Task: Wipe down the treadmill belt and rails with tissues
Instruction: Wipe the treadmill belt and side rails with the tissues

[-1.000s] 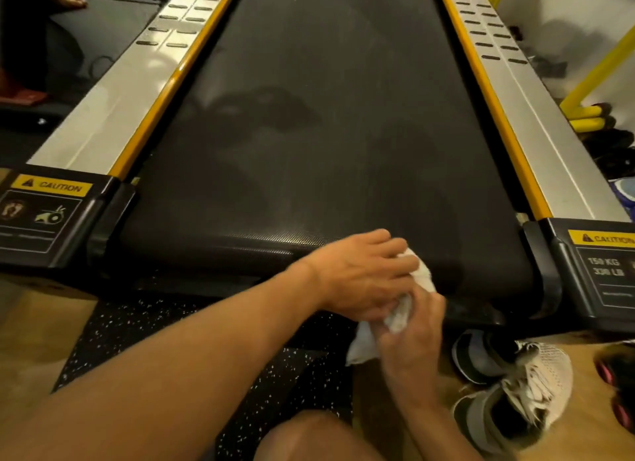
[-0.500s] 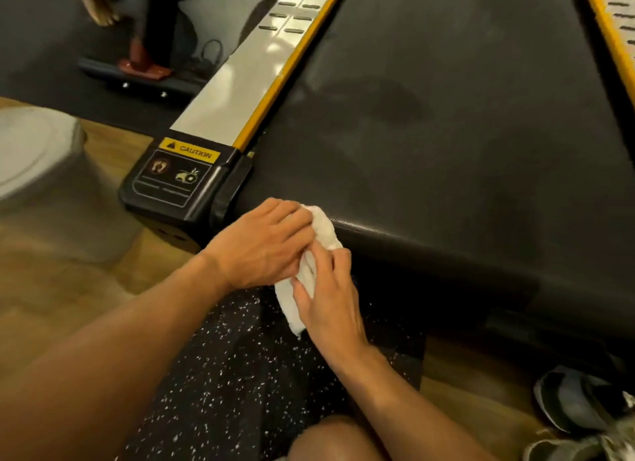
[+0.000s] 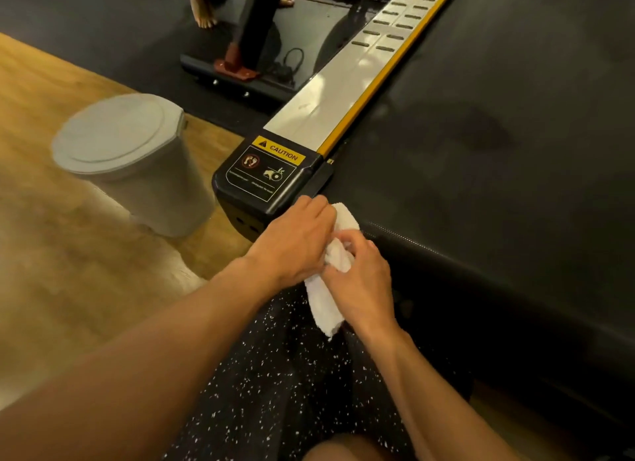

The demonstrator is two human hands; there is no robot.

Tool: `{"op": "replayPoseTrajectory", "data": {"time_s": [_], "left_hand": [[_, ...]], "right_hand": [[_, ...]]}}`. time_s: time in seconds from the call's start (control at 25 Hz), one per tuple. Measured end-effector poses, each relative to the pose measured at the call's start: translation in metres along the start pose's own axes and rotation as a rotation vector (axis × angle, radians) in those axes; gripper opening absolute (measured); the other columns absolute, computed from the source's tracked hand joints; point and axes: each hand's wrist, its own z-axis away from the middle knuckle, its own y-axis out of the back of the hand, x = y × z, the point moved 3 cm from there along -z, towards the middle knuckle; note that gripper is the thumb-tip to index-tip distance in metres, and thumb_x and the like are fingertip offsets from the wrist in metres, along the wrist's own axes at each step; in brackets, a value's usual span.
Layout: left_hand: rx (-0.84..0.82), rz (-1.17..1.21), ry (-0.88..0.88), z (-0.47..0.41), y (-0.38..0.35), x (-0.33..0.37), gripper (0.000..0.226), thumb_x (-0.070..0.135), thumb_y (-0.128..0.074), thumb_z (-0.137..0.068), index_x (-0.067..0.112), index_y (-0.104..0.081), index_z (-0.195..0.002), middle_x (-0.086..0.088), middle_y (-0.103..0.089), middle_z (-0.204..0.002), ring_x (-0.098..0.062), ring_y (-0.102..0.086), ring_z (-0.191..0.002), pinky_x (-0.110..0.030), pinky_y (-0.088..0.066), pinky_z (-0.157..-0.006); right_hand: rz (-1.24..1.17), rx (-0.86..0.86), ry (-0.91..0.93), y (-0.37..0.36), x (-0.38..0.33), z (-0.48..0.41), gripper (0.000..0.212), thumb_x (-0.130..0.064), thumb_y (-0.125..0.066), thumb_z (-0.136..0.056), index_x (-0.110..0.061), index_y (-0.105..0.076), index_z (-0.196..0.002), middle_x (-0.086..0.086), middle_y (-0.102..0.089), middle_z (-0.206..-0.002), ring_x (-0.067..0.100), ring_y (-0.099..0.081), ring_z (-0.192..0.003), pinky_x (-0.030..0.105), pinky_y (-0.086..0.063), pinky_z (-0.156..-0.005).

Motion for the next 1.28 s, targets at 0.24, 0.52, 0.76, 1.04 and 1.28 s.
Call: {"op": "replayPoseTrajectory", "data": {"time_s": [0.24, 0.52, 0.76, 1.04, 1.28], "left_hand": [[0.266, 0.483, 0.254, -0.046, 0.043, 0.007, 0.008, 0.023, -0.05, -0.095, 0.017, -0.05, -0.101, 0.002, -0.058, -0.096, -0.015, -0.056, -0.085, -0.033, -0.048, -0.076], [0.21, 0.903, 0.578, -0.059, 0.014, -0.048, 0.021, 0.005, -0.057, -0.088, 0.02, -0.069, -0.096, 0.006, -0.068, -0.1, -0.008, -0.061, -0.098, -0.024, -0.047, -0.086], [0.264, 1.148, 0.66, -0.062, 0.002, -0.061, 0.029, -0.006, -0.052, -0.083, 0.014, -0.071, -0.092, 0.001, -0.07, -0.096, -0.005, -0.068, -0.09, -0.031, -0.054, -0.09], [0.193, 1.154, 0.601, -0.059, 0.003, -0.062, 0.027, 0.002, -0.05, -0.089, 0.021, -0.068, -0.098, 0.008, -0.068, -0.099, 0.001, -0.065, -0.094, -0.031, -0.05, -0.097], [0.228, 0.883, 0.575, -0.057, 0.008, -0.055, 0.016, 0.019, -0.056, -0.091, 0.023, -0.066, -0.103, 0.007, -0.064, -0.104, -0.004, -0.057, -0.092, -0.014, -0.039, -0.076]], "right_hand": [[0.055, 0.263, 0.141, 0.061, -0.043, -0.073, 0.027, -0.038, -0.059, -0.082, -0.031, -0.058, -0.108, 0.001, -0.058, -0.107, 0.02, -0.057, -0.095, 0.042, -0.052, -0.083], [0.457, 0.053, 0.384, 0.055, -0.027, -0.103, 0.045, -0.024, -0.063, -0.08, -0.025, -0.052, -0.124, -0.001, -0.054, -0.109, 0.026, -0.051, -0.1, 0.032, -0.039, -0.078], [0.57, 0.061, 0.239, 0.043, -0.042, -0.175, 0.042, -0.026, -0.062, -0.086, -0.031, -0.052, -0.127, 0.003, -0.054, -0.124, 0.029, -0.048, -0.113, 0.04, -0.042, -0.085], [0.546, -0.014, 0.413, 0.091, -0.012, -0.144, 0.04, -0.029, -0.068, -0.083, -0.028, -0.058, -0.122, 0.003, -0.062, -0.113, 0.025, -0.055, -0.104, 0.032, -0.04, -0.086], [0.6, 0.028, 0.562, 0.039, -0.015, -0.083, 0.04, -0.019, -0.068, -0.078, -0.022, -0.062, -0.117, 0.003, -0.063, -0.113, 0.028, -0.055, -0.101, 0.033, -0.04, -0.088]]}}
